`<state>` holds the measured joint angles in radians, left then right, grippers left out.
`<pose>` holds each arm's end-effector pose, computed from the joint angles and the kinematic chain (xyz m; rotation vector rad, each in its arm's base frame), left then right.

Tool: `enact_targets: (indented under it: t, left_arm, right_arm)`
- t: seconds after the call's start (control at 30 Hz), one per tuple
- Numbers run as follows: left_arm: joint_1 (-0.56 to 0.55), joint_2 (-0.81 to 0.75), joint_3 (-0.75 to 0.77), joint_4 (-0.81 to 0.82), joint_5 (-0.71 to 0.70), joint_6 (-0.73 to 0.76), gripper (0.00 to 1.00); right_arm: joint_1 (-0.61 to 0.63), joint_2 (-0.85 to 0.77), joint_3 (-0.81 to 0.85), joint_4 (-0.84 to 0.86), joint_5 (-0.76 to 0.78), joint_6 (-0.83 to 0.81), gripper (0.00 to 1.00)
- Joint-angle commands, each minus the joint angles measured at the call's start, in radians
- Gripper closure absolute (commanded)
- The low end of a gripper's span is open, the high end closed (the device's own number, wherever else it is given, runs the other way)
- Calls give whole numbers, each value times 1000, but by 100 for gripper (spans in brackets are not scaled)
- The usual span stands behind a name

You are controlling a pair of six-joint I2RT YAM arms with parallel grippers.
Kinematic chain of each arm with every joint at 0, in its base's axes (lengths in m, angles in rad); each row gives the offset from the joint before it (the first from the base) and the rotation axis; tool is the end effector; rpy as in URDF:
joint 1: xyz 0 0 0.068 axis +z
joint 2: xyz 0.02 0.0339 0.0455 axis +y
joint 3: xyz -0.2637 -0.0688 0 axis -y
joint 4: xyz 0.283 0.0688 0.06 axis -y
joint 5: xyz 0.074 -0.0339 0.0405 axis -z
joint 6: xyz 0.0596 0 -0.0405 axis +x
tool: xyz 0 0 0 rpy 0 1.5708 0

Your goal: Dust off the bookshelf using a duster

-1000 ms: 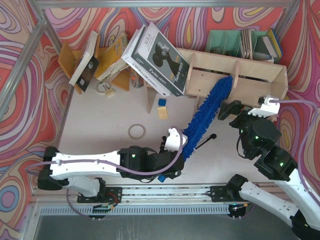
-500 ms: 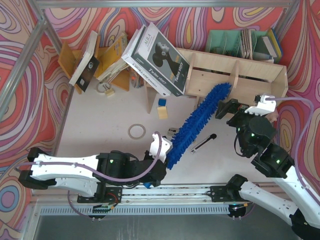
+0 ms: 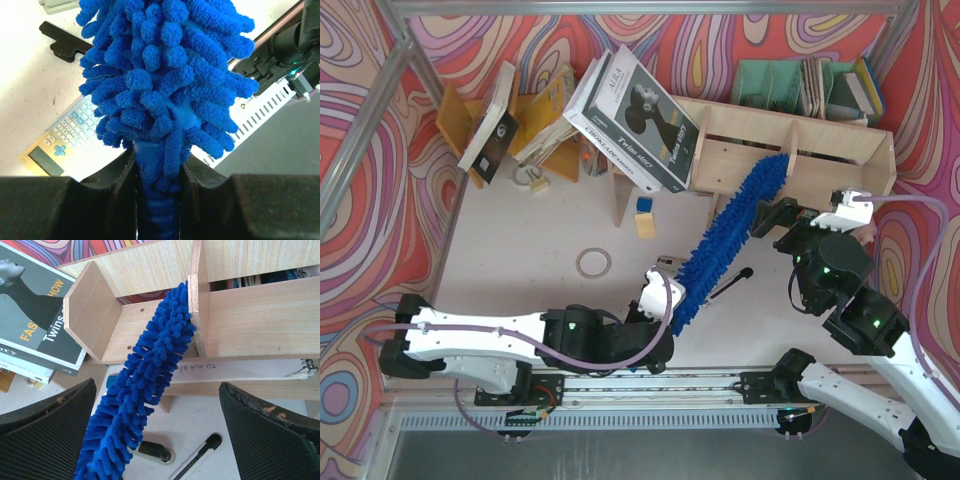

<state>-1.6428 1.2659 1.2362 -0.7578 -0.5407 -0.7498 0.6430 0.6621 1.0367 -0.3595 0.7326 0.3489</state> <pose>0.0080 -0.3152 0.3280 0.7529 2.1801 -0.6484 0.1613 0.0711 0.4368 0.3478 1.5243 0.2123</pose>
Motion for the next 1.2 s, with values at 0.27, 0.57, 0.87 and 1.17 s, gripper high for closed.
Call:
enact_targets:
  t: [0.27,0.57,0.87,1.17]
  left_arm:
    - [90,44,28,146,-8,73,100]
    - [155,86,53,219,35,129,100]
    - [178,154,103,283,64,185,100]
    - [204,119,60,262,-44,120,100]
  right_arm:
    - [1,-3,3,11,5,15,1]
    - [1,-9,-9,18,12,2,1]
    - [1,-13,-16,18,10,11,1]
    - [1,-27,-30,2,13,23,1]
